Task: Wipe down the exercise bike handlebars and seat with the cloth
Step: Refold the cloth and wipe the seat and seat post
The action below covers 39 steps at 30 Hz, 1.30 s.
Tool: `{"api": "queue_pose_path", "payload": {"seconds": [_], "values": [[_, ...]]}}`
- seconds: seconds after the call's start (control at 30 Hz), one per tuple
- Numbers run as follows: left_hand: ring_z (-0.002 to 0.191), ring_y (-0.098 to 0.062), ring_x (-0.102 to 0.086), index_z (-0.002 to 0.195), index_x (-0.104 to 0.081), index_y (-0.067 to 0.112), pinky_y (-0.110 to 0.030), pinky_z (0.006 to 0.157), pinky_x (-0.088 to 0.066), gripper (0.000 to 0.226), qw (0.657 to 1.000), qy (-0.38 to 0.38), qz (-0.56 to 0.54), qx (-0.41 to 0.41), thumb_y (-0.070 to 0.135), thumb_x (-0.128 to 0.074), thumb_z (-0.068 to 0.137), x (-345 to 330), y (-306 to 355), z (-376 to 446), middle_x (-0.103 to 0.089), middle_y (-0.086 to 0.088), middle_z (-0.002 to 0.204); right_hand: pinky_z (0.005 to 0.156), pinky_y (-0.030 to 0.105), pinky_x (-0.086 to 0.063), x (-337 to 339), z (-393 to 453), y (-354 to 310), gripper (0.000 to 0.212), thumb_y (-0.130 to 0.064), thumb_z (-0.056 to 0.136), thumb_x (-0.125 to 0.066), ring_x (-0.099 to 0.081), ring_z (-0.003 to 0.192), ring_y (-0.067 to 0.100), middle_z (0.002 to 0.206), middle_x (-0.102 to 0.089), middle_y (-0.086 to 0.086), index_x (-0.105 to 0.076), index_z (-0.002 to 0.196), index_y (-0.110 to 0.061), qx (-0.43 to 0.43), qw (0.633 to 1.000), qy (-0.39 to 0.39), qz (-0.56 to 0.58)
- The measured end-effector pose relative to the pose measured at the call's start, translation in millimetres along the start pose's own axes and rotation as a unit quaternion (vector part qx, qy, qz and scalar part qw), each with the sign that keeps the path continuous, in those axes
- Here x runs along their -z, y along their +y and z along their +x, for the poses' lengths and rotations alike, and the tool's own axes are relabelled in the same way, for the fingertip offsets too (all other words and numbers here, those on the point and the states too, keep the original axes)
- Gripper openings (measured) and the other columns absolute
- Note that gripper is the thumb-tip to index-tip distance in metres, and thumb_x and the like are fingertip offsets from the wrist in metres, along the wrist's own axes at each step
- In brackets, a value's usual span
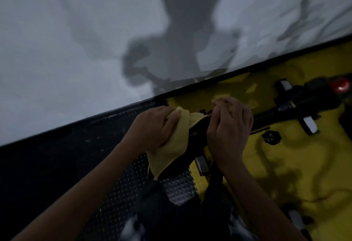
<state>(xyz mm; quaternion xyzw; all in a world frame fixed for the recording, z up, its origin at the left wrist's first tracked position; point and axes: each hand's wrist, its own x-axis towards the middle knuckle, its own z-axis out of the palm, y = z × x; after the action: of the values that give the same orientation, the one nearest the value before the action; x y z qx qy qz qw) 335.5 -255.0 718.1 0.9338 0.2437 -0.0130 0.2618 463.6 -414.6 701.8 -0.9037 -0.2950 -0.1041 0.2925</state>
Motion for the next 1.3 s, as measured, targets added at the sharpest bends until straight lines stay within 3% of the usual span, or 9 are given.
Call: {"api": "queue_pose_path", "payload": {"seconds": [0.13,0.27,0.37,0.73,0.9,0.97,1.1,1.2,1.3], "values": [[0.102,-0.011,-0.063,0.127,-0.063,0.026,-0.029,0.085,-0.049,0.053,0.996,-0.043,-0.011,-0.083,0.054,-0.024,0.105,4.1,-10.4,9.0,-0.068,0.008,0.120,0.124,0.044,-0.012,-9.2,-19.6,-27.5,0.035,-0.019,0.106,-0.044,-0.039,0.140,0.033,0.142,-0.053,0.013,-0.064,0.132,-0.007,-0.113,0.992,0.061,0.012],[0.099,-0.017,-0.063,0.130,-0.061,0.022,-0.024,0.078,-0.039,0.062,0.991,-0.057,-0.022,-0.116,0.059,-0.020,0.101,3.5,-18.7,8.7,-0.068,0.002,0.121,0.124,0.050,-0.011,-18.1,-41.4,-54.1,0.043,-0.019,0.109,-0.037,-0.015,0.153,0.033,0.158,-0.035,0.013,-0.044,0.148,-0.002,-0.182,0.979,0.070,0.058],[0.101,-0.020,-0.063,0.132,-0.060,0.020,-0.023,0.080,-0.035,0.064,0.989,-0.056,-0.009,-0.135,0.059,-0.020,0.101,3.8,-24.0,8.9,-0.067,-0.002,0.124,0.124,0.047,-0.012,-23.8,-45.6,-63.9,0.046,-0.019,0.111,-0.034,-0.007,0.155,0.031,0.164,-0.027,0.011,-0.036,0.153,-0.001,-0.214,0.969,0.082,0.087],[0.105,-0.027,-0.063,0.131,-0.058,0.009,-0.027,0.084,-0.038,0.056,0.981,-0.074,-0.008,-0.177,0.046,-0.028,0.103,0.4,-19.5,13.7,-0.067,-0.011,0.123,0.124,0.044,-0.021,-28.7,-67.3,-91.2,0.048,-0.002,0.107,-0.041,-0.016,0.154,0.033,0.163,-0.022,0.021,-0.029,0.151,0.010,-0.279,0.925,0.169,0.196],[0.106,-0.024,-0.062,0.136,-0.054,0.009,-0.026,0.083,-0.040,0.050,0.974,-0.070,0.006,-0.216,0.043,-0.034,0.105,2.3,-21.5,10.2,-0.065,-0.008,0.125,0.124,0.026,-0.021,-25.7,-82.7,-102.2,0.048,-0.008,0.109,-0.038,-0.019,0.152,0.016,0.164,-0.023,0.014,-0.028,0.154,0.005,-0.331,0.896,0.184,0.231],[0.101,-0.022,-0.064,0.132,-0.055,0.011,-0.027,0.083,-0.044,0.050,0.968,-0.080,0.014,-0.239,0.046,-0.033,0.104,1.9,-14.4,16.8,-0.067,-0.007,0.119,0.123,0.029,-0.023,-26.4,-83.5,-102.9,0.048,-0.008,0.108,-0.040,-0.022,0.151,0.017,0.162,-0.025,0.014,-0.029,0.154,0.004,-0.337,0.893,0.184,0.234],[0.078,-0.028,-0.064,0.107,-0.060,0.003,-0.043,0.071,-0.052,0.052,0.945,-0.083,0.049,-0.312,0.046,-0.030,0.105,-8.3,25.9,39.6,-0.067,-0.013,0.090,0.120,0.024,-0.026,-23.8,-84.3,-105.3,0.049,-0.014,0.108,-0.041,-0.029,0.146,0.009,0.158,-0.029,0.006,-0.031,0.155,-0.006,-0.379,0.873,0.174,0.253],[0.081,-0.022,-0.064,0.110,-0.059,0.005,-0.033,0.074,-0.049,0.049,0.953,-0.130,-0.012,-0.274,0.043,-0.028,0.109,-21.9,70.4,63.5,-0.067,-0.011,0.094,0.113,0.017,-0.031,-22.4,-85.6,-108.7,0.049,-0.009,0.103,-0.044,-0.036,0.138,0.006,0.149,-0.037,0.008,-0.037,0.151,-0.005,-0.364,0.877,0.184,0.255],[0.081,-0.014,-0.062,0.118,-0.059,0.007,-0.022,0.074,-0.047,0.050,0.952,-0.179,-0.090,-0.231,0.044,-0.026,0.109,-30.9,99.3,83.1,-0.065,-0.002,0.094,0.113,0.024,-0.036,-23.5,-84.0,-107.7,0.047,-0.012,0.102,-0.039,-0.040,0.136,0.015,0.143,-0.041,0.013,-0.041,0.147,-0.002,-0.352,0.883,0.193,0.244]]}}
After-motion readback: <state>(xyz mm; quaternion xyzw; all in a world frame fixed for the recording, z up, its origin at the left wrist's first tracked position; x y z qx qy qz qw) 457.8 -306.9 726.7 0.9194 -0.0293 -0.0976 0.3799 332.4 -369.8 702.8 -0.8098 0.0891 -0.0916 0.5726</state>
